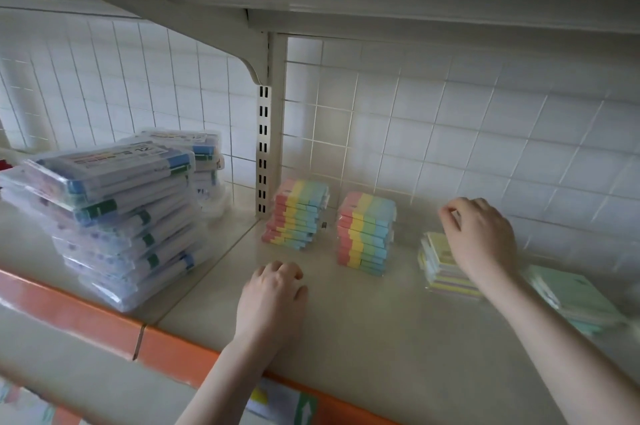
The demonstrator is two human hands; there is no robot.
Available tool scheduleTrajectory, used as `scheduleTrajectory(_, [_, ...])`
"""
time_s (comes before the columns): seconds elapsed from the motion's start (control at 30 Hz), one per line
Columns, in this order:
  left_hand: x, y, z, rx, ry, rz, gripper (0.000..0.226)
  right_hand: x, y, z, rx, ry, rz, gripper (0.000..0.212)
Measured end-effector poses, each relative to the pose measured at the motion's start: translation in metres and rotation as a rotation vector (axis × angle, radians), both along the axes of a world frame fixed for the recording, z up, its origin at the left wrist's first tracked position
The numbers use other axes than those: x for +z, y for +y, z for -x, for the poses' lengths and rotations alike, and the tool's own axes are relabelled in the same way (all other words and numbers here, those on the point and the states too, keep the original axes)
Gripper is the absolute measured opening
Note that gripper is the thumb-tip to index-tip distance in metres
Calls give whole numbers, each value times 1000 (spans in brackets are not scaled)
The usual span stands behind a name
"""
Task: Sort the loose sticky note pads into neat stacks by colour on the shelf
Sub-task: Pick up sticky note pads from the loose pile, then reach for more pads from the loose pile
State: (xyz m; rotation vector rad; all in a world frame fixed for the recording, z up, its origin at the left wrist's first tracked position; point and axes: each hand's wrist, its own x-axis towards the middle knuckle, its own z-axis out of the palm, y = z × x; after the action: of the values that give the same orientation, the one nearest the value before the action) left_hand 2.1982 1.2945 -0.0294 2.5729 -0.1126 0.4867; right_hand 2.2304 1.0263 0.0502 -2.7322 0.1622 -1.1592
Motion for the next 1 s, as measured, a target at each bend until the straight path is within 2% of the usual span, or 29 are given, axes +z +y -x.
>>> scheduleTrajectory(0.17, [5, -23, 13, 0, -53, 22, 30, -29, -43, 52, -87, -40, 86, 9])
scheduleTrajectory(0.4, [15, -106, 50, -64, -149, -41, 29, -51, -122, 124, -179, 12, 172, 19])
scheduleTrajectory(0.63, [14, -239, 114, -173, -183, -50, 21, -67, -242, 223, -274, 82, 124, 25])
scheduleTrajectory(0.77, [11, -331, 155, -221, -176, -27, 24, -69, -320, 275, -317, 74, 93, 28])
scheduleTrajectory(1.0, [15, -458, 205, -310, -125, 12, 29, -72, -430, 333, -409, 176, 44, 24])
